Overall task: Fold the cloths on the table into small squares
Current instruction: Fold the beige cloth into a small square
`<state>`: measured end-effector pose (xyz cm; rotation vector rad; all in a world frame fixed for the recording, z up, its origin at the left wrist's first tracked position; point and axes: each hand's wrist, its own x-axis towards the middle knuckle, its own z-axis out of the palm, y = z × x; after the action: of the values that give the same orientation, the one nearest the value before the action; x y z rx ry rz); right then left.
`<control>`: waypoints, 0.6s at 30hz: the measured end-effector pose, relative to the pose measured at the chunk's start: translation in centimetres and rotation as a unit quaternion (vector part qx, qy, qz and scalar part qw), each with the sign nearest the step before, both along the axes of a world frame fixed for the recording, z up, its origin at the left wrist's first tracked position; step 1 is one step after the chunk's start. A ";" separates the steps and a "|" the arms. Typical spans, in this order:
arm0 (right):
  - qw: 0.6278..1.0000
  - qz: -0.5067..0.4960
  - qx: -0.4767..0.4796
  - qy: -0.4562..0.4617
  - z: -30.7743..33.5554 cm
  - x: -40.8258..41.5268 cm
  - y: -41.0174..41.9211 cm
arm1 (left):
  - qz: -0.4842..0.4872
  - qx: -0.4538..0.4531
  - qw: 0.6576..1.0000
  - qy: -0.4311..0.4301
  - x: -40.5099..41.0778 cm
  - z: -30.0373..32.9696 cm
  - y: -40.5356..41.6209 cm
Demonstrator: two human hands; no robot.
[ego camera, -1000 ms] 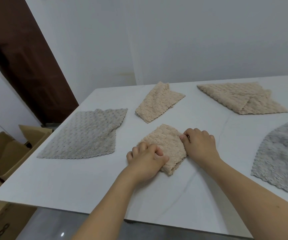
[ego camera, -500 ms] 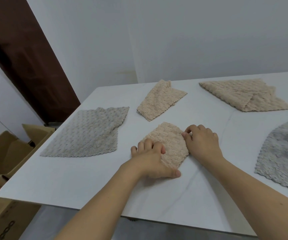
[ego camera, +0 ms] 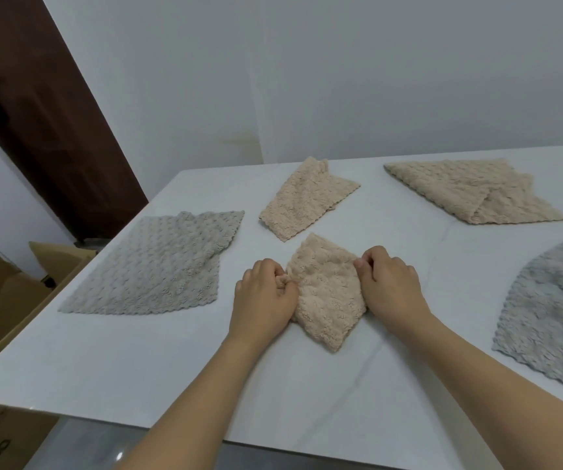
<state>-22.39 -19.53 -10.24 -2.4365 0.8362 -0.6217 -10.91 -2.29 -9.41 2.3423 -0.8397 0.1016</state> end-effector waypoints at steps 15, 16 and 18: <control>0.987 0.035 0.135 -0.081 1.1 -0.9 0.6 | -0.007 0.071 0.996 0.054 0.3 0.5 -0.4; 0.979 0.030 0.172 -0.101 1.3 -1.1 0.7 | -0.005 0.076 0.995 0.063 0.1 0.7 -0.2; 0.954 0.015 0.247 -0.167 2.0 -1.8 1.4 | -0.010 0.059 0.990 0.125 -0.5 1.4 0.4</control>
<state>-24.22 -18.11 -8.21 -1.8257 0.7085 -0.6916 -11.43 -1.91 -8.04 2.3915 -0.7626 -0.2531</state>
